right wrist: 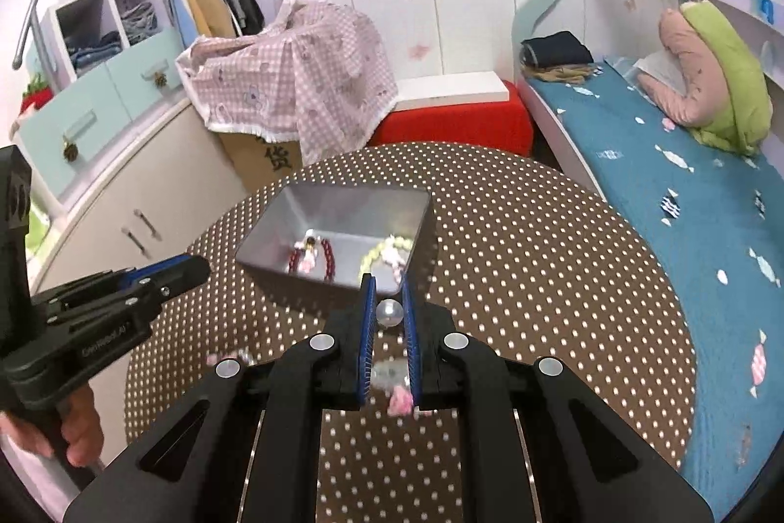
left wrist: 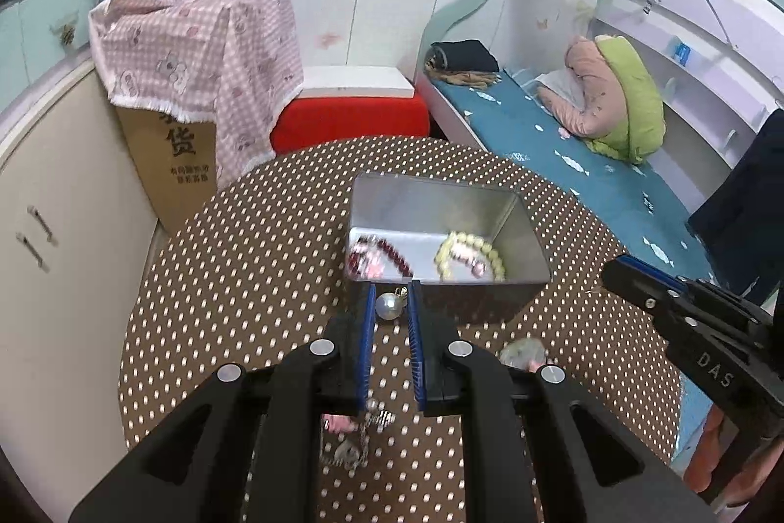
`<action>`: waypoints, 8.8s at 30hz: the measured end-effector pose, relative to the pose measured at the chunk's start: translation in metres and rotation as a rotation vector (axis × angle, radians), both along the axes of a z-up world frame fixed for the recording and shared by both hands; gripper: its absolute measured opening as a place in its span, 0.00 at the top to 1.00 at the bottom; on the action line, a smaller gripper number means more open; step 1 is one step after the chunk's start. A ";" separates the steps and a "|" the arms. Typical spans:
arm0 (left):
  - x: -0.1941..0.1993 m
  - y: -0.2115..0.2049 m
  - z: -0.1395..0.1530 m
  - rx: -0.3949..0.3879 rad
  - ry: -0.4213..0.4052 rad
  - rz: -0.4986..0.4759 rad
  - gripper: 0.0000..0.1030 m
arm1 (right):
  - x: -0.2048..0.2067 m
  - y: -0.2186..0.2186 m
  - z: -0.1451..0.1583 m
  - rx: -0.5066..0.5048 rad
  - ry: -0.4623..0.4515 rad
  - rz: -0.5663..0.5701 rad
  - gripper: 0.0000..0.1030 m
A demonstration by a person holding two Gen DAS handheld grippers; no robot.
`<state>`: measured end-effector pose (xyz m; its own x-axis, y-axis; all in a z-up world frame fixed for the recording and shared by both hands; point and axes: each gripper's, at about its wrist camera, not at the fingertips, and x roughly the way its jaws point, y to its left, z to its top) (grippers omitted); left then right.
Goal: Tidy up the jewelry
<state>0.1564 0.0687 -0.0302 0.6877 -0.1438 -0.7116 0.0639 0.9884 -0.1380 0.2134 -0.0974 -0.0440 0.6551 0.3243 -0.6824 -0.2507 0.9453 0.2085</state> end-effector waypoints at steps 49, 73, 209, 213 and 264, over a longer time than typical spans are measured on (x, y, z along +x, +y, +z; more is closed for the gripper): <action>0.098 0.000 -0.015 -0.009 0.122 -0.015 0.60 | 0.090 0.013 -0.006 0.018 0.062 -0.025 0.37; 0.025 0.012 0.005 -0.001 0.066 0.041 0.40 | 0.020 -0.022 0.003 -0.026 0.036 -0.109 0.24; 0.076 0.028 -0.011 -0.153 0.090 -0.088 0.63 | 0.064 0.022 -0.010 -0.066 0.020 -0.011 0.35; 0.076 0.027 -0.012 -0.150 0.095 -0.092 0.63 | 0.067 0.021 -0.015 -0.069 0.039 -0.022 0.35; -0.041 0.055 -0.039 -0.060 0.175 0.047 0.21 | -0.042 -0.029 -0.039 -0.107 0.121 -0.080 0.21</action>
